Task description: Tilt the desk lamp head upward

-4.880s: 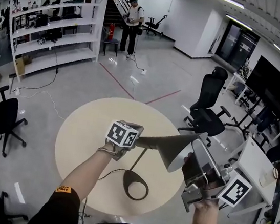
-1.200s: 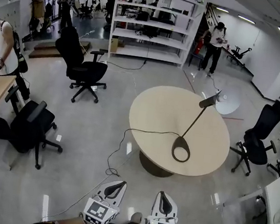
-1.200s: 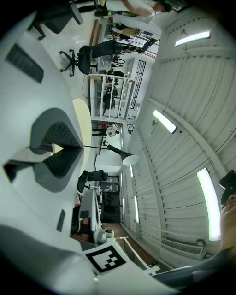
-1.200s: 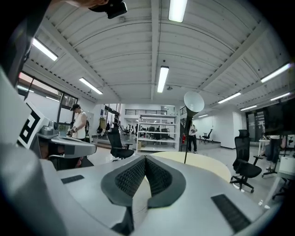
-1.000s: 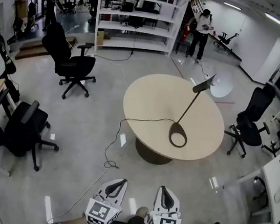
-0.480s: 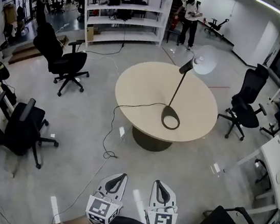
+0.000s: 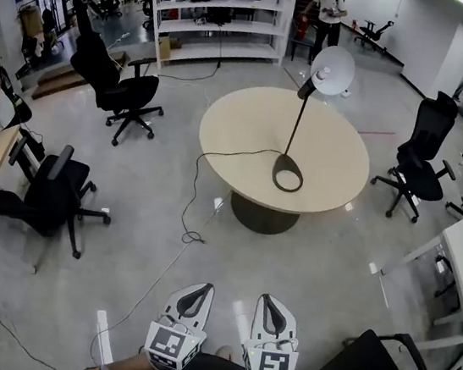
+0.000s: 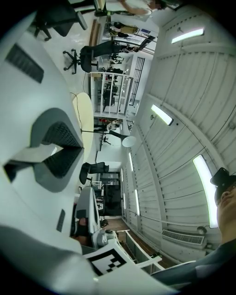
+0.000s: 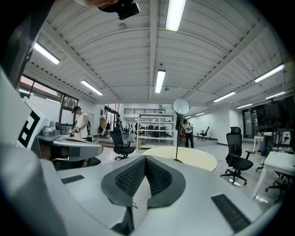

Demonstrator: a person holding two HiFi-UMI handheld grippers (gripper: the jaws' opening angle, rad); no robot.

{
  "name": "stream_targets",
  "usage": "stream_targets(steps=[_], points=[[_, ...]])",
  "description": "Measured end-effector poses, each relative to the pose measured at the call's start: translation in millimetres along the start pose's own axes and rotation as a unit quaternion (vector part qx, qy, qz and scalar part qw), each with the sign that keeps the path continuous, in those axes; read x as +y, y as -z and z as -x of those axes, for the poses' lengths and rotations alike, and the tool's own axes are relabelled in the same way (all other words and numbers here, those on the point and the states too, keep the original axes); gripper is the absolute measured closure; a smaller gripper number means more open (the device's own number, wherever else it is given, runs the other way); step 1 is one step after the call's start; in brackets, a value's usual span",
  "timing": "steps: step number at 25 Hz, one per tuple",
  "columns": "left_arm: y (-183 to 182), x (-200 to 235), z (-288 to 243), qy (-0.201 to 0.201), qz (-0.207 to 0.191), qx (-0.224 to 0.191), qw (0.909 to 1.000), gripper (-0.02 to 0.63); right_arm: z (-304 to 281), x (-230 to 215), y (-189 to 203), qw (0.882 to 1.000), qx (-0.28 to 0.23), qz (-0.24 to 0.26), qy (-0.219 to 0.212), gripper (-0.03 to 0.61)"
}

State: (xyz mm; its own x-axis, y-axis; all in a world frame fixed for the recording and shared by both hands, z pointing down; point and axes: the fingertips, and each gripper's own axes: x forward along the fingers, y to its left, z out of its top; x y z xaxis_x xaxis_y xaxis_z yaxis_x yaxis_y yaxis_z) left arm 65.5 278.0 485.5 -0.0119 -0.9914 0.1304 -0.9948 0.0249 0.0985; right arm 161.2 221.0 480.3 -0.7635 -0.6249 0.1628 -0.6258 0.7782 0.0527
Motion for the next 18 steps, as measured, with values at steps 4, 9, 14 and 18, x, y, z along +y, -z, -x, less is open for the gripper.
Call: stream_targets(steps=[4,9,14,18], points=[[12.3,-22.8,12.3,0.000,0.001,0.001,1.0000,0.567,20.6,-4.8,14.7,1.000,0.010,-0.003,0.002,0.561],[14.6,-43.9,24.8,-0.001,0.003,-0.003,1.0000,0.566,42.2,-2.8,21.9,1.000,0.006,-0.007,-0.005,0.561],[17.0,-52.0,26.6,-0.012,-0.001,-0.002,0.9999,0.568,52.6,-14.6,22.7,1.000,0.004,-0.013,0.006,0.563],[21.4,-55.3,26.0,-0.022,0.001,0.003,0.9998,0.568,58.7,-23.6,26.0,1.000,0.006,-0.021,0.016,0.563]])
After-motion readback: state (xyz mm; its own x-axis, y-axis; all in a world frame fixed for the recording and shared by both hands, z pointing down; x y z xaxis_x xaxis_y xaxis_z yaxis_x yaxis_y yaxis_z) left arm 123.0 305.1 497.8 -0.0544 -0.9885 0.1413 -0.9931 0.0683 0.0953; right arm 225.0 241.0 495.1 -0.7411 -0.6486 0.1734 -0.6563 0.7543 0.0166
